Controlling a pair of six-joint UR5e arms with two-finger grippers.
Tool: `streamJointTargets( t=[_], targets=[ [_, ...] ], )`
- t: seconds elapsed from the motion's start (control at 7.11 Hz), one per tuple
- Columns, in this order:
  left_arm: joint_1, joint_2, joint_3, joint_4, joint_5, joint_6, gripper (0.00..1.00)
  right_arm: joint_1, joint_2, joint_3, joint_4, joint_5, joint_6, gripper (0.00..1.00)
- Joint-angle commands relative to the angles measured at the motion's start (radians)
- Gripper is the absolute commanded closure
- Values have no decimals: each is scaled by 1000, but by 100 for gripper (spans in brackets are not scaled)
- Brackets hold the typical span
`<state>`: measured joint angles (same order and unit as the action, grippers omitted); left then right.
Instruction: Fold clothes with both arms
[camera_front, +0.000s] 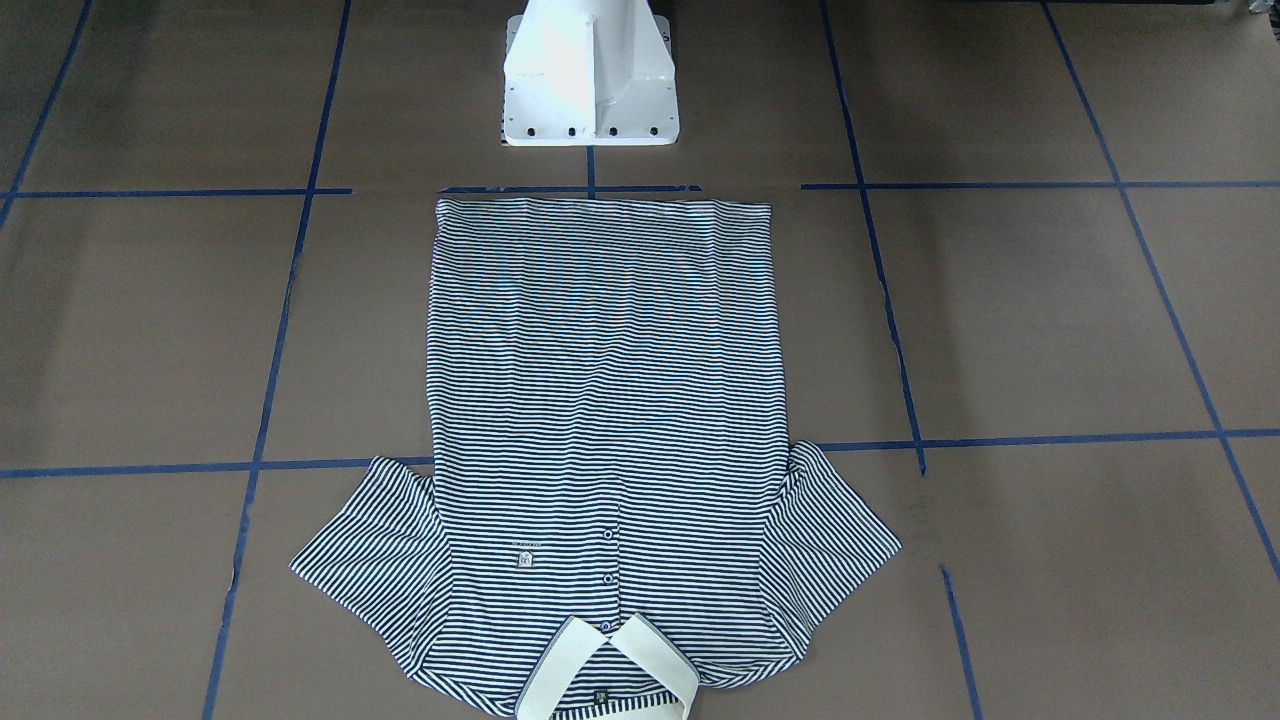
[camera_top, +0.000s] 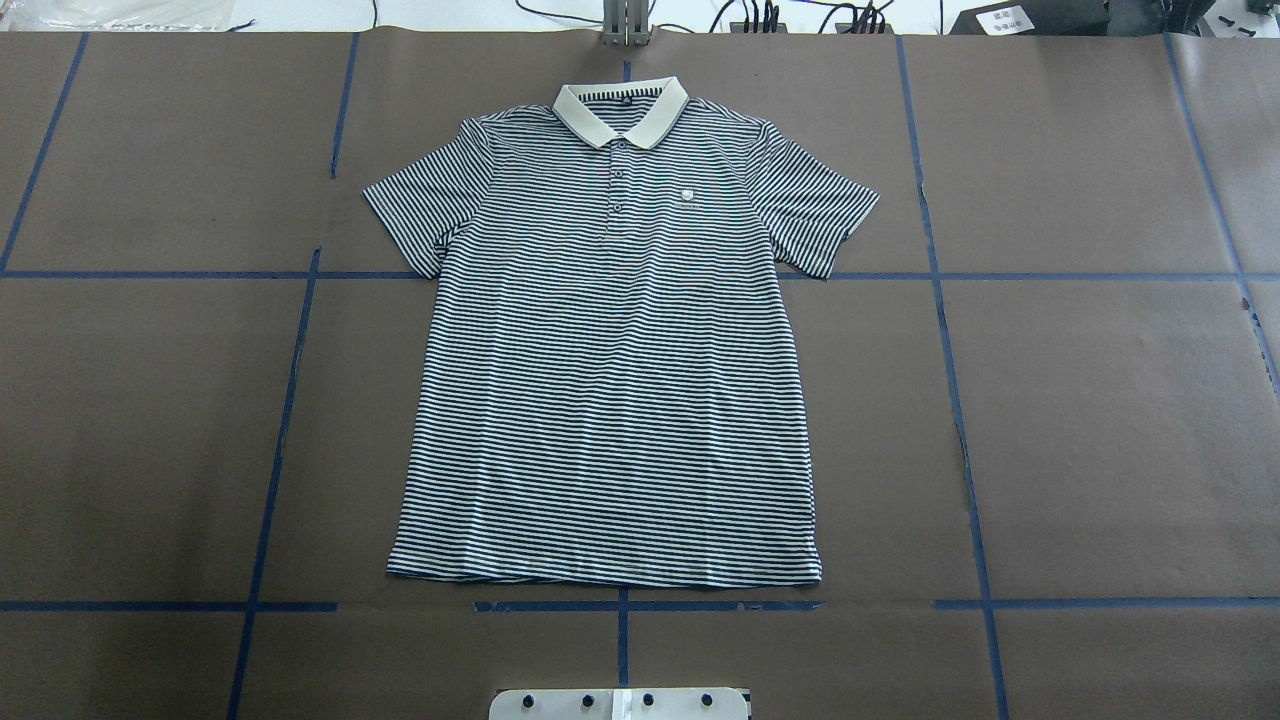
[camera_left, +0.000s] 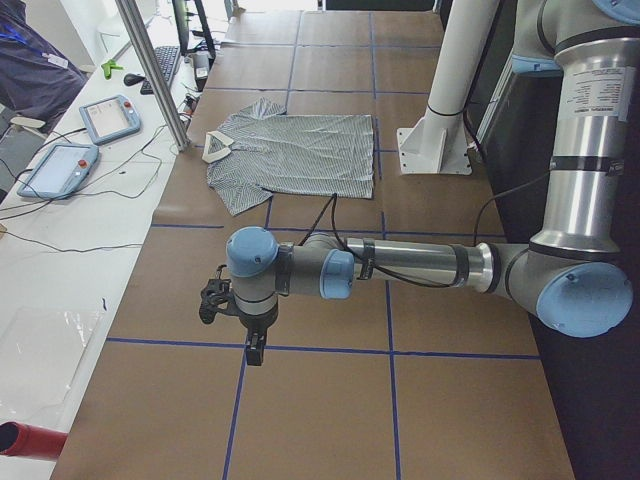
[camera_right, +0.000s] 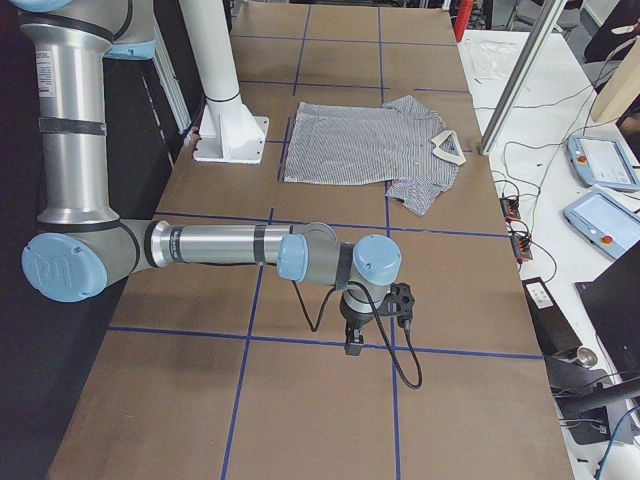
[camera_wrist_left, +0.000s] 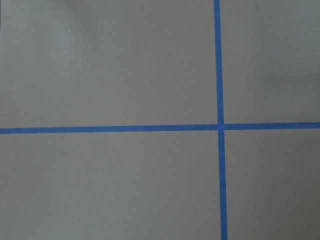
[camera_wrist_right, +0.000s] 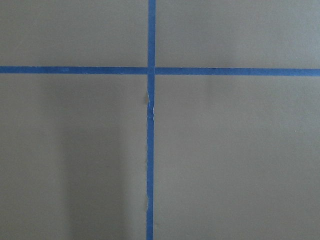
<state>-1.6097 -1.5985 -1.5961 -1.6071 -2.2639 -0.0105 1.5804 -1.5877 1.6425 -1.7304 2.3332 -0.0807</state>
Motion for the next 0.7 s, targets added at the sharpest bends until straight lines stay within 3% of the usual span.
streamJointTargets(
  t=[0.0, 0.28, 0.56],
  targets=[
    [1, 0, -1, -1, 0, 0, 0, 0, 11, 2, 2, 6, 1, 0],
    [4, -1, -2, -11, -2, 0, 0, 0, 11, -2, 3, 81, -4, 0],
    [4, -40, -24, -17, -3, -2, 0, -2, 49, -24, 148, 81, 1, 0]
  ],
)
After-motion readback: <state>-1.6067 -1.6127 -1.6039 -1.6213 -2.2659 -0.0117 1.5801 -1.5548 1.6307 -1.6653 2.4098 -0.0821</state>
